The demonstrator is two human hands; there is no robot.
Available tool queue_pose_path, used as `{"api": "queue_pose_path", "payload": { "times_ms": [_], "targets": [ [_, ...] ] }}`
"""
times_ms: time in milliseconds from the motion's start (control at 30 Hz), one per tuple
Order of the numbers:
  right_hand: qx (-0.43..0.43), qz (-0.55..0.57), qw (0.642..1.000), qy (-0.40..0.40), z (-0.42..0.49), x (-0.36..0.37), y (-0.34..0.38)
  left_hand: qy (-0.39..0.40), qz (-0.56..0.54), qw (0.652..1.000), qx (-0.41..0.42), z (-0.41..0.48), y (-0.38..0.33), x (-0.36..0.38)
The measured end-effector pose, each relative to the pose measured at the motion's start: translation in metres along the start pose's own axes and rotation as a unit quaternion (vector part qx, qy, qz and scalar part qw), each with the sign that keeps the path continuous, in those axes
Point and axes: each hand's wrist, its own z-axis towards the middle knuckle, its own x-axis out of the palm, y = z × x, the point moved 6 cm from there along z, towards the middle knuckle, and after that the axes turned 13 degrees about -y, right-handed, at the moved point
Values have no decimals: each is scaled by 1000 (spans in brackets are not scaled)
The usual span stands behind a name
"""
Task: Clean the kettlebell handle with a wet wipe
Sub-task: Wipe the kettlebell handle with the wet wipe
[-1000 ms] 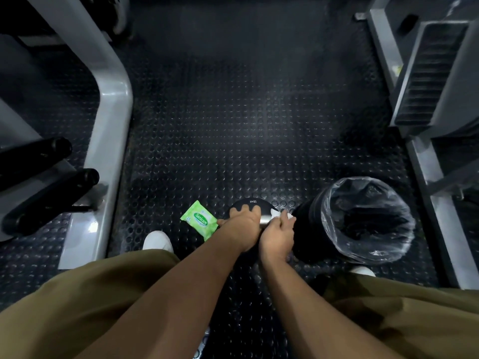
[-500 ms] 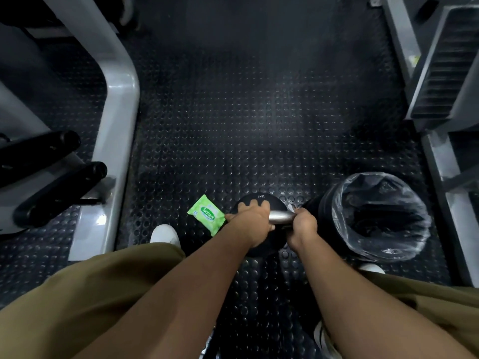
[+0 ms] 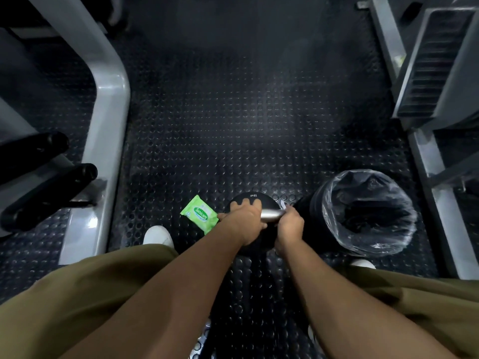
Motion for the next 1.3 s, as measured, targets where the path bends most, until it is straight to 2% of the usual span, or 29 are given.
{"api": "queue_pose_path", "payload": {
  "times_ms": [100, 233, 333, 400, 533, 667, 733, 867, 967, 1133, 1233, 1300],
  "targets": [
    [81, 3, 995, 59, 13, 1, 7, -2, -4, 1000, 7, 0, 1, 1],
    [101, 3, 994, 47, 21, 13, 4, 5, -1, 1000, 0, 1, 1, 0],
    [61, -15, 998, -25, 13, 13, 3, -1, 9, 1000, 3, 0, 0, 0],
    [-14, -35, 997, -70, -3, 10, 3, -3, 22, 1000, 5, 0, 1, 0],
    [-103, -18, 993, -52, -41, 9, -14, -1, 43, 999, 8, -3, 0, -2],
    [-106, 0, 993, -56, -30, 4, -5, -10, 18, 1000, 3, -2, 0, -2],
    [-54, 1, 997, -48, -13, 2, -4, -7, 5, 1000, 0, -1, 1, 0],
    [79, 23, 996, 37, 16, 9, -11, -3, 6, 1000, 1, 0, 0, -1],
    [115, 35, 991, 54, 26, 15, -7, 9, 5, 1000, -1, 0, 0, -1],
    [106, 62, 992, 5, 11, 17, -5, 1, 6, 1000, 0, 1, 0, 0],
    [42, 35, 996, -66, -4, 16, -13, 1, 13, 1000, -3, 1, 1, -1],
    [23, 49, 995, -85, -21, 21, -19, 7, 25, 1000, 4, 1, 2, -1]
  ]
}}
